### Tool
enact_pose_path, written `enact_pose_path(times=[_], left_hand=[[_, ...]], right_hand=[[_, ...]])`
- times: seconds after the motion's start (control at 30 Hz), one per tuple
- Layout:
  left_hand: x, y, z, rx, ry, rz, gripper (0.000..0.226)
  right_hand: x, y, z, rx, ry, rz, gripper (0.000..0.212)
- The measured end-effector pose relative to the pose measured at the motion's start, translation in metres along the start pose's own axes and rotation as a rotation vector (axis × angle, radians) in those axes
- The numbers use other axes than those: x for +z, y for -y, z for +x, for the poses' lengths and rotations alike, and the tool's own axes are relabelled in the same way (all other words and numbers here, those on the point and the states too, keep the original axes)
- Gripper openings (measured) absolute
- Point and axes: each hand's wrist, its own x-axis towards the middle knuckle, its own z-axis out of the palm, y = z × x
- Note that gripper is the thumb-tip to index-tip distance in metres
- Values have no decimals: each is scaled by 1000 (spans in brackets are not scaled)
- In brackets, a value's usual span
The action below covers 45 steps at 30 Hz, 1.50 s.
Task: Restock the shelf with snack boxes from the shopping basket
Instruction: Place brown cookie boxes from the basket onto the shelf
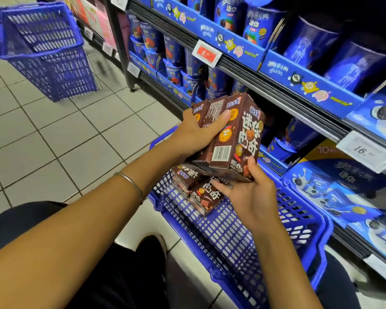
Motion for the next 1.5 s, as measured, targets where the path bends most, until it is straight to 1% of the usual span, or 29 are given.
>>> enact_pose_path(times=[0.07, 0.17, 0.27, 0.33, 0.4, 0.47, 0.5, 0.57, 0.67, 0.73, 0.8, 0.87, 0.93, 1.03, 1.07, 1.1, 1.17, 1.23, 1.27, 1.33, 1.4, 1.5], left_hand=[[5, 3, 1, -28, -10, -21, 97], [8, 6, 4, -49, -24, -50, 99], [7, 4, 6, -131, 27, -86, 111], [6, 4, 6, -203, 73, -127, 115], [5, 3, 5, -254, 150, -194, 116], [5, 3, 1, -277, 266, -282, 117], [5, 2, -1, -267, 315, -332, 113], [2, 0, -3, -239, 353, -417, 104], [-2, 0, -3, -208, 363, -467, 111], [-5, -1, -3, -196, 370, -511, 116], [-8, -1, -2, -174, 372, -567, 114], [-10, -1, -1, -161, 373, -611, 99], [-14, -1, 0, -179, 377, -660, 88], [-18, -4, 0, -196, 385, -760, 84], [-20, -4, 0, -192, 387, -785, 84], [-21, -5, -1, -185, 392, -799, 85], [-23, -6, -3, -173, 396, -810, 87], [-23, -6, -6, -167, 388, -813, 89], [-22, -7, -9, -161, 384, -811, 89], [-24, -8, -12, -160, 367, -814, 90], [-25, -8, -12, -166, 351, -817, 91], [-27, -7, -11, -164, 354, -817, 91]], right_hand=[[3, 1, 0, 13, 25, -4, 56], [7, 5, 1, -14, 18, -46, 49], [8, 13, 2, -33, -10, -154, 41], [10, 19, 3, -40, -34, -261, 37], [12, 26, 3, -50, -48, -379, 40], [15, 35, 1, -67, -35, -487, 50], [16, 39, -1, -81, -21, -536, 55], [19, 47, -4, -121, 22, -618, 60], [22, 56, -3, -154, 31, -614, 62], [19, 58, 2, -156, 9, -546, 65], [14, 56, 9, -151, -28, -469, 65], [7, 46, 20, -119, -85, -411, 60], [-1, 27, 37, -49, -166, -402, 50], [-14, -16, 70, 108, -315, -509, 23], [-17, -35, 83, 173, -336, -568, 20], [-22, -52, 94, 241, -338, -613, 26], [-27, -84, 114, 374, -310, -646, 47], [-30, -107, 126, 485, -277, -657, 74], [-32, -115, 131, 525, -256, -683, 84], [-30, -130, 143, 569, -213, -769, 93], [-28, -140, 151, 559, -211, -853, 96], [-28, -146, 160, 456, -302, -984, 100]])
